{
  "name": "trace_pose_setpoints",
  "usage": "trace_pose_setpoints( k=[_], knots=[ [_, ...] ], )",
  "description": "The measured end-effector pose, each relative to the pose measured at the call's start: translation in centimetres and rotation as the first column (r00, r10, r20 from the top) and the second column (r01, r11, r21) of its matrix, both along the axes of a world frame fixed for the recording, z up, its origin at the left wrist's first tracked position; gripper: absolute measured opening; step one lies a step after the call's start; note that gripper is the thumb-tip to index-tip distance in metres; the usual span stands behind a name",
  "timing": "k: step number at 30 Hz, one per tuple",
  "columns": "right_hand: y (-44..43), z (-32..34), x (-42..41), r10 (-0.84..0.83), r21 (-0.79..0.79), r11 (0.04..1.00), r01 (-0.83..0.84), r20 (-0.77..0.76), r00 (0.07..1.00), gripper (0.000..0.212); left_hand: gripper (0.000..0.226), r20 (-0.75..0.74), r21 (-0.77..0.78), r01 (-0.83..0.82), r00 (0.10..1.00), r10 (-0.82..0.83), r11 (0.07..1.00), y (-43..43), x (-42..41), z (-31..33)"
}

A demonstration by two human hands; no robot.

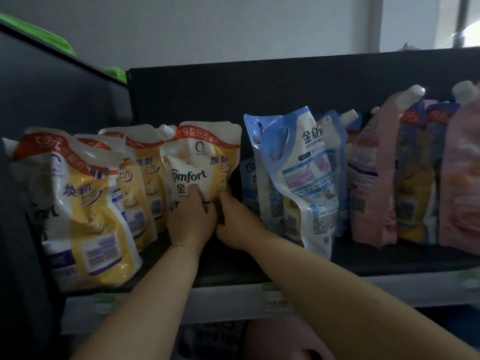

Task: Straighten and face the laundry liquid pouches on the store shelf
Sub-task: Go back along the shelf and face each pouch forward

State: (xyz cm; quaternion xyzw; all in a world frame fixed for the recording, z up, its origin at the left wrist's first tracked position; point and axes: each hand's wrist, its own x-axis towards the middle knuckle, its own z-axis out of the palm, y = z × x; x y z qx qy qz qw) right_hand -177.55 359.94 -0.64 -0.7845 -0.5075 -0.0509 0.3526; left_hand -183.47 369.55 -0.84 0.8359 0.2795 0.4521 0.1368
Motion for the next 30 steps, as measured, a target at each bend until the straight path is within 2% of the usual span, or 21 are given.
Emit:
trace_pose_setpoints(
  k=[1,3,5,7,9,12,14,17,20,24,27,30],
  knots=[
    [-0.2,0.2,-0.2,-0.016,-0.010,1.000,0.016,0.042,0.999,0.038,0.015,-0.002,0.039,0.004,1.000,-0.004,0.999,-0.2,0.0,0.1],
    [-0.6,0.5,-0.6,-0.083,-0.050,0.994,0.097,0.218,0.972,0.033,0.013,-0.014,0.095,0.014,1.000,-0.012,0.995,-0.7,0.1,0.1],
    [-0.9,1.0,-1.3,-0.131,-0.070,0.982,0.175,0.413,0.901,0.031,0.011,-0.030,0.135,0.018,0.999,-0.014,0.991,-0.9,-0.1,0.1],
    [-1.4,1.6,-1.9,-0.167,-0.075,0.968,0.238,0.511,0.843,0.031,0.012,-0.026,0.148,0.049,0.999,-0.046,0.988,-0.9,-0.3,0.0],
    [-2.2,2.2,-2.6,-0.199,-0.082,0.955,0.285,0.533,0.822,0.028,0.015,-0.018,0.141,0.088,0.996,-0.086,0.986,-0.8,-0.4,0.0],
    [-4.1,3.0,-3.0,-0.213,-0.152,0.930,0.336,0.521,0.826,0.012,0.017,-0.075,0.091,0.181,0.982,-0.174,0.979,-0.8,-0.3,-0.1],
    [-5.3,3.3,-3.0,-0.210,-0.218,0.903,0.371,0.530,0.822,0.019,0.013,-0.107,0.022,0.276,0.956,-0.273,0.961,-0.8,-0.1,-0.3],
    [-6.9,3.3,-2.7,-0.181,-0.321,0.828,0.459,0.623,0.761,0.025,0.012,-0.113,-0.028,0.342,0.932,-0.343,0.939,-0.5,-0.1,-0.3],
    [-8.0,2.9,-2.1,-0.173,-0.337,0.790,0.512,0.679,0.714,0.027,0.017,-0.051,-0.013,0.310,0.949,-0.310,0.951,-0.1,-0.4,-0.2],
    [-10.4,3.2,-1.6,-0.321,-0.259,0.787,0.560,0.605,0.729,0.038,0.018,-0.001,0.017,0.237,0.971,-0.237,0.971,-0.1,-0.7,-0.2],
    [-10.8,4.0,-1.5,-0.443,-0.231,0.709,0.667,0.590,0.675,0.048,0.015,-0.024,0.045,0.236,0.972,-0.235,0.971,-0.3,-0.8,-0.1],
    [-9.5,4.6,-1.4,-0.521,-0.297,0.633,0.715,0.519,0.677,0.067,0.015,-0.064,0.061,0.234,0.971,-0.230,0.970,-0.2,-0.6,-0.2]
  ],
)
